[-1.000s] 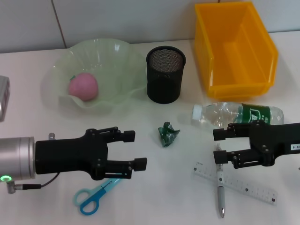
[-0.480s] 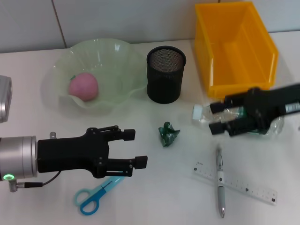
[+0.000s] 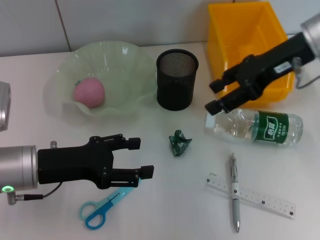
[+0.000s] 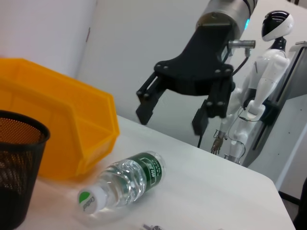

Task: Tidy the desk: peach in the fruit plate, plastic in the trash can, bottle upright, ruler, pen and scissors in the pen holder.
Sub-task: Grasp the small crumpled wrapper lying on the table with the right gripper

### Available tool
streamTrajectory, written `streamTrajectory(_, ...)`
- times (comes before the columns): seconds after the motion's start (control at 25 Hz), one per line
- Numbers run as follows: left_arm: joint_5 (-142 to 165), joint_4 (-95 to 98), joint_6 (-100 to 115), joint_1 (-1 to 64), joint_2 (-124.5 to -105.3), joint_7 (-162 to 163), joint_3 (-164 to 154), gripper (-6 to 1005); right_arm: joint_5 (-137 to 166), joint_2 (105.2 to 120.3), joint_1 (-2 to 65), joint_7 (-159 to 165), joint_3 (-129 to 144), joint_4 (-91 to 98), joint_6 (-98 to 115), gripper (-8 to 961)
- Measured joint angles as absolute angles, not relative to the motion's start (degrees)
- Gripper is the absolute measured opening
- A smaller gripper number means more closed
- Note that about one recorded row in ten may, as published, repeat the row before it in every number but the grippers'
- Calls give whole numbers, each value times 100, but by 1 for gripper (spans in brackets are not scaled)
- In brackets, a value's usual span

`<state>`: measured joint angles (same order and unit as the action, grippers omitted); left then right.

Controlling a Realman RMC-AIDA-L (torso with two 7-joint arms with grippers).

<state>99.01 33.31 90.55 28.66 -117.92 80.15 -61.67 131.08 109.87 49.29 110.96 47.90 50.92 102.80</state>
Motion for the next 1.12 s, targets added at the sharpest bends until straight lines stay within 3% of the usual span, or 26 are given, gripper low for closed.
streamTrajectory(0.32, 9905, 3330, 9015, 2772, -11729, 8023, -6116, 867, 13533, 11259, 5366, 11085, 5747, 4663, 9315, 744)
streamTrajectory(0.64, 9906, 3309, 9005, 2724, -11713, 8021, -6082, 867, 13828, 11709, 5412, 10918, 6601, 4451, 8390, 734)
streamTrajectory(0.84, 9939, 3290, 9005, 2719, -11713, 8019, -6082, 867, 13925, 11827, 5457, 10757, 6651, 4180, 8009, 728)
streamTrajectory(1.12, 9968, 3286, 9009, 2697, -11715, 8016, -6082, 867, 13929, 11880, 5442, 10583, 6767, 3904, 7578, 719)
